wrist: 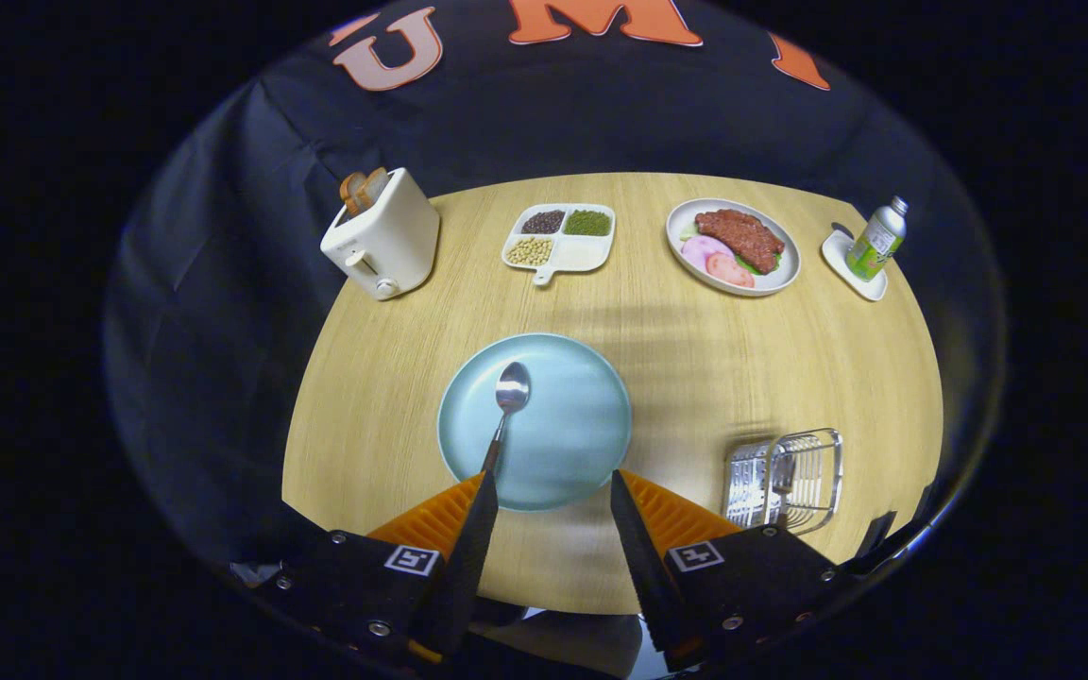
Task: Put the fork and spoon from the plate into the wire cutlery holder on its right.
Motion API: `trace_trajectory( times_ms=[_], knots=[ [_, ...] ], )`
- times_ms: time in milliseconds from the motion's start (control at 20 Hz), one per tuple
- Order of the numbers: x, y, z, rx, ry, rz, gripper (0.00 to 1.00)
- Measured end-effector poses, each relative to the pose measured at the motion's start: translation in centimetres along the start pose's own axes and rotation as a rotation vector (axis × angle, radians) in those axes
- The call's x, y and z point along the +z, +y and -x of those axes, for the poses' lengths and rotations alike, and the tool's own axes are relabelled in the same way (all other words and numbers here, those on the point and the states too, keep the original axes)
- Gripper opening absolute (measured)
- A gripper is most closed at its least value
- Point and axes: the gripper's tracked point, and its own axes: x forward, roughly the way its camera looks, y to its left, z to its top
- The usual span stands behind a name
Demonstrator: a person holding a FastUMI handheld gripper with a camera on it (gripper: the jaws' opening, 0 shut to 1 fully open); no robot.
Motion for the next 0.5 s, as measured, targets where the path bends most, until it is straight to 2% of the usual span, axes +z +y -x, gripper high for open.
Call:
trace_trajectory(
  times_ms=[500],
  knots=[
    [-2.0, 4.0, -8.3, -0.038, 0.159, 0.009, 0.77]
  ],
)
